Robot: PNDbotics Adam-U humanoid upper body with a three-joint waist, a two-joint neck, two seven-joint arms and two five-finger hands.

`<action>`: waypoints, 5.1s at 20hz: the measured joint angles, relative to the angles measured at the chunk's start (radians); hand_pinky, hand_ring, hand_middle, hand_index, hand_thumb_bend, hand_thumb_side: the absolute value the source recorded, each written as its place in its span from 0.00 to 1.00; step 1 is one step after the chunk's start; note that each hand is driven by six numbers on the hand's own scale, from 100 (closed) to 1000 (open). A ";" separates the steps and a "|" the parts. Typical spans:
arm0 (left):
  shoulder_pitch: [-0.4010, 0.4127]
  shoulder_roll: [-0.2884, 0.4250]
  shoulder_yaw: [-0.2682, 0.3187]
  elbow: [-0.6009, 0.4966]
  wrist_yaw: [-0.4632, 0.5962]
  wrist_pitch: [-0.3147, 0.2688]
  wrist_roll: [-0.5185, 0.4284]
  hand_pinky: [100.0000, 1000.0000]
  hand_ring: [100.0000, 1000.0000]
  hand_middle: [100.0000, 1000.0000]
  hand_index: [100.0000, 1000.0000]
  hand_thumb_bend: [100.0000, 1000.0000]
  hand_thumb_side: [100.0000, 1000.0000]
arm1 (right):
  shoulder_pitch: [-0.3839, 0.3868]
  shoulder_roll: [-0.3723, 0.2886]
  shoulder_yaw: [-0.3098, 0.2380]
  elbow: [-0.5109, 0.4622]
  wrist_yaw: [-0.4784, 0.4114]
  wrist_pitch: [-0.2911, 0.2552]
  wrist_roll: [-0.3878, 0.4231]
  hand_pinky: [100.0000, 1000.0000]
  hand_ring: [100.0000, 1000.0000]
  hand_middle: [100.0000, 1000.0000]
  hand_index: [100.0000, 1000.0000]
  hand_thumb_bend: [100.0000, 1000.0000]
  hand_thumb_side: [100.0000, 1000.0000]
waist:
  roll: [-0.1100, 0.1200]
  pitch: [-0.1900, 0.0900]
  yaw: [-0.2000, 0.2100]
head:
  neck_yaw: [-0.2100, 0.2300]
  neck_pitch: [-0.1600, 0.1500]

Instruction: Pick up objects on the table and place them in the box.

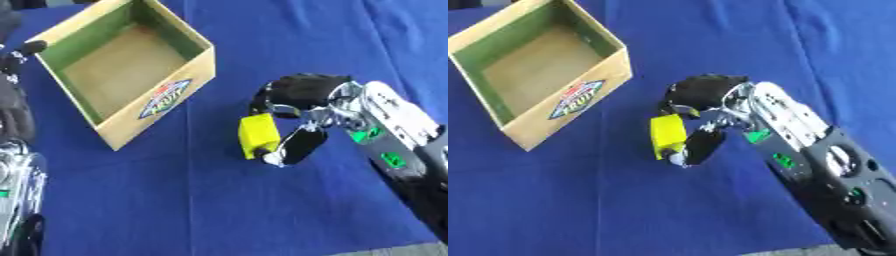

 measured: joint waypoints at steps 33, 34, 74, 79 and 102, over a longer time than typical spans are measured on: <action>-0.006 -0.009 0.000 0.000 0.000 0.000 0.000 0.65 0.83 0.74 0.80 0.00 0.99 | -0.309 0.146 -0.126 0.060 0.171 0.133 -0.296 0.66 0.61 0.31 0.37 0.00 0.46 | 0.005 -0.002 0.024 | -0.006 -0.059; -0.006 -0.009 0.000 0.000 0.000 0.000 0.000 0.65 0.83 0.74 0.81 0.00 0.99 | -0.317 0.158 -0.135 0.071 0.184 0.139 -0.308 0.66 0.60 0.31 0.37 0.00 0.45 | 0.005 -0.001 0.030 | -0.008 -0.065; -0.027 -0.026 -0.012 0.000 0.016 0.011 -0.018 0.65 0.84 0.74 0.80 0.00 0.99 | -0.460 0.705 -0.434 0.802 0.670 0.302 -0.462 0.67 0.63 0.32 0.39 0.00 0.37 | -0.008 0.037 0.156 | -0.130 -0.119; -0.031 -0.026 -0.012 0.000 0.018 0.012 -0.021 0.65 0.84 0.74 0.80 0.00 0.99 | -0.460 0.726 -0.467 0.814 0.736 0.326 -0.476 0.69 0.69 0.42 0.52 0.00 0.41 | -0.012 0.041 0.165 | -0.131 -0.124; -0.031 -0.026 -0.015 0.000 0.018 0.012 -0.028 0.65 0.84 0.74 0.80 0.00 0.99 | -0.509 0.729 -0.486 0.700 0.866 0.363 -0.457 0.79 0.87 0.80 0.88 0.57 0.79 | -0.007 0.042 0.160 | -0.133 -0.130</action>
